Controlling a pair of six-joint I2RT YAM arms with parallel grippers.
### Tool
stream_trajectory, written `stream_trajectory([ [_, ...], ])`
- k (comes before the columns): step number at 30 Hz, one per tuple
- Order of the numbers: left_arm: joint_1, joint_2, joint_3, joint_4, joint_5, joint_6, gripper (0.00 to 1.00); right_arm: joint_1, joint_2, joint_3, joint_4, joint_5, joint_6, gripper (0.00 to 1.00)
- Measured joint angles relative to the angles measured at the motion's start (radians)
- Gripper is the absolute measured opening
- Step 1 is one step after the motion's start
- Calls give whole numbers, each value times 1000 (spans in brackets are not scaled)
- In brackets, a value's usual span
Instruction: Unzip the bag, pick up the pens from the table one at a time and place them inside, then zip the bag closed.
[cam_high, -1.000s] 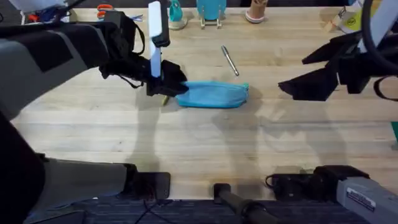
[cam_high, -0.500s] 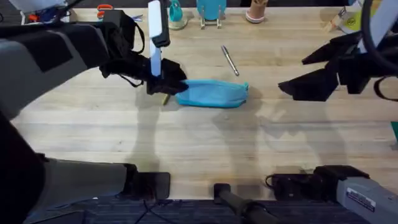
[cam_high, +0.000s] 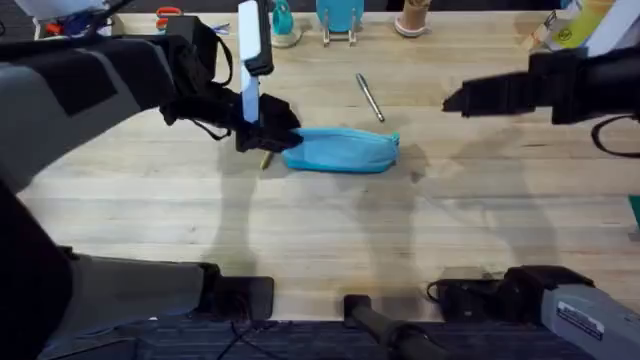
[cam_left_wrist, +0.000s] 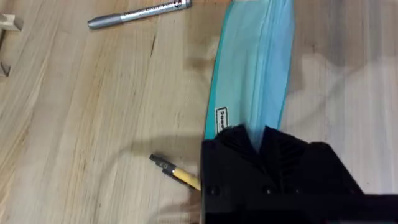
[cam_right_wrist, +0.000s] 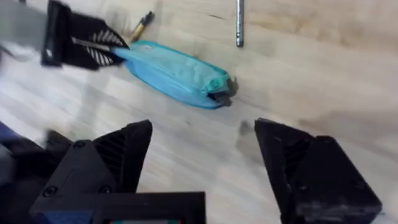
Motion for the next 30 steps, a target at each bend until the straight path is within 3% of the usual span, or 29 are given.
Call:
stream_trajectory([
  [5,0,0,0,0,0,0,41,0,0,0,0,-7,226,997],
  [10,0,0,0,0,0,0,41,0,0,0,0,-8,333,997],
  [30,0,0,0,0,0,0,41,0,0,0,1,-8,360,997],
])
